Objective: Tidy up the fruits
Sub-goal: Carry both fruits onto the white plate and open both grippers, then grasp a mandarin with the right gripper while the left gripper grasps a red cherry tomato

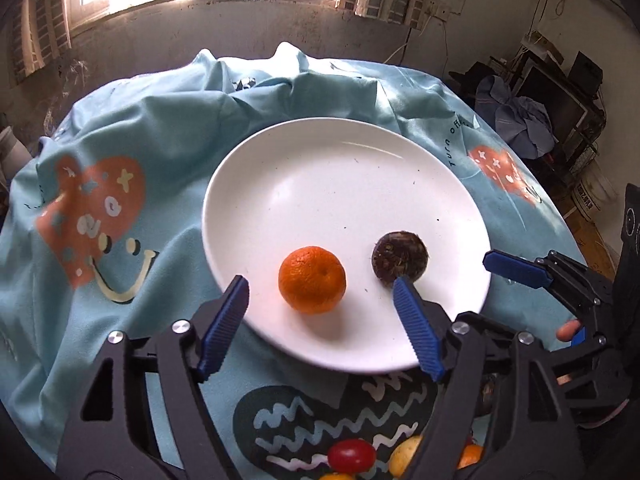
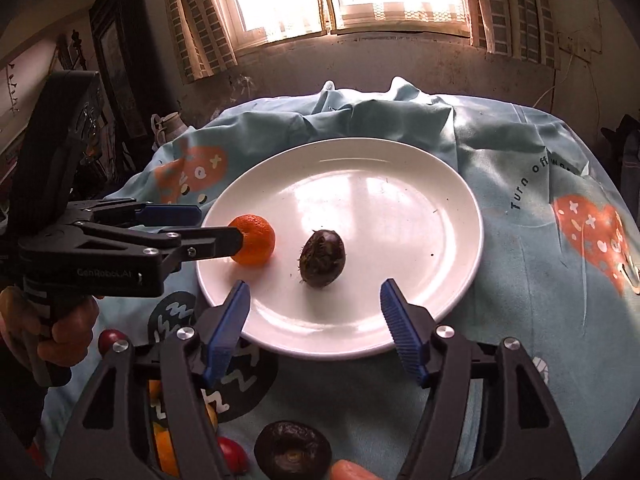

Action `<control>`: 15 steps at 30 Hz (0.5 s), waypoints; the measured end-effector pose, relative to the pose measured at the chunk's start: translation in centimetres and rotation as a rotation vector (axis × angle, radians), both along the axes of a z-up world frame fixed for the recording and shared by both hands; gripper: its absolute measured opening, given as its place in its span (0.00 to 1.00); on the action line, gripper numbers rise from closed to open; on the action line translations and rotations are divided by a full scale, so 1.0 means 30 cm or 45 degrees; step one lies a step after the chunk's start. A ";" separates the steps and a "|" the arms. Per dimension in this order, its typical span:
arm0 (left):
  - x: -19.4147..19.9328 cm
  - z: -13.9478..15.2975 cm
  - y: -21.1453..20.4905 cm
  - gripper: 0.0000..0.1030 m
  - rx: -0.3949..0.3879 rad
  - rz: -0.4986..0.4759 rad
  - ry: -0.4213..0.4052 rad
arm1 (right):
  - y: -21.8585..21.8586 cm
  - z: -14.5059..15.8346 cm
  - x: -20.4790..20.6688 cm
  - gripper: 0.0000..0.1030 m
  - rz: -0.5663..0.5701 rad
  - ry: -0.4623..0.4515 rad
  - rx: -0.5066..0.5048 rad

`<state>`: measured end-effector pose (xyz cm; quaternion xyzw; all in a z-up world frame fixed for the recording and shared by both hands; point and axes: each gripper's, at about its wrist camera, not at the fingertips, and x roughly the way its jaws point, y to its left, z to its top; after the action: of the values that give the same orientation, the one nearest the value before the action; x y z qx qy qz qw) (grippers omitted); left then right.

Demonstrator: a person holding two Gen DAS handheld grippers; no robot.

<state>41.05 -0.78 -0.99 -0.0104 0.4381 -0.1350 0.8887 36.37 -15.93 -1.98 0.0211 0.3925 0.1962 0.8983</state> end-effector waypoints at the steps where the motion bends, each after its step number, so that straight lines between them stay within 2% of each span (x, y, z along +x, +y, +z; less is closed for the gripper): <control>1: -0.056 0.021 0.018 0.87 0.015 0.012 -0.035 | -0.007 0.018 -0.040 0.66 0.009 -0.004 0.004; 4: -0.227 0.056 0.069 0.88 0.025 0.044 -0.098 | -0.021 0.063 -0.171 0.66 0.046 -0.012 0.077; 7: -0.400 0.048 0.128 0.88 -0.050 0.049 -0.108 | -0.011 0.100 -0.305 0.66 0.099 -0.045 0.179; 11: -0.609 -0.005 0.177 0.88 -0.099 0.118 -0.097 | 0.065 0.107 -0.459 0.66 0.213 -0.100 0.148; 15: -0.761 -0.060 0.181 0.88 -0.084 0.163 -0.085 | 0.124 0.029 -0.493 0.65 0.243 -0.007 0.145</control>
<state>18.21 4.67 -2.79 -0.0631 0.4021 -0.0925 0.9087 21.57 -12.22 -1.10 0.0340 0.3785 0.3030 0.8740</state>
